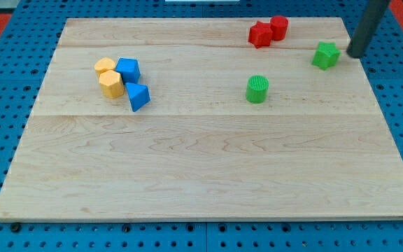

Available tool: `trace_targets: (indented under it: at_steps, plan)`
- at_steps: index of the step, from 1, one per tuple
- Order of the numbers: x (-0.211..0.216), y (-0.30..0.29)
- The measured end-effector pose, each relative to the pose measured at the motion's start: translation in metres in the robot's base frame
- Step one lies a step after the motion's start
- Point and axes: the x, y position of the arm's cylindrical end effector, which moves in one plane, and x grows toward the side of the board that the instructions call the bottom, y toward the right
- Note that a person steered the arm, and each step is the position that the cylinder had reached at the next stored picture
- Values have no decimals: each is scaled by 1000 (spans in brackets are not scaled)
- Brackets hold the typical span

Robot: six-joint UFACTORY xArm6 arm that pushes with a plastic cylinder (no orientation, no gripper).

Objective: Push the green star towards the group of blocks

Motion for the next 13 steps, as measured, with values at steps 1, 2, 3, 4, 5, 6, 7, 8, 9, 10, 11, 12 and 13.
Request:
trace_targets:
  at_steps: [1, 2, 3, 4, 5, 6, 7, 8, 9, 10, 11, 12, 13]
  plan:
    - [-20, -93]
    - [-11, -191]
    - [-6, -228]
    - [-7, -228]
    - [-8, -228]
    - [-8, -232]
    - [-8, -232]
    - [-8, -251]
    - [-8, -252]
    - [-5, -281]
    - [-5, -259]
    - [-5, -261]
    - [3, -214]
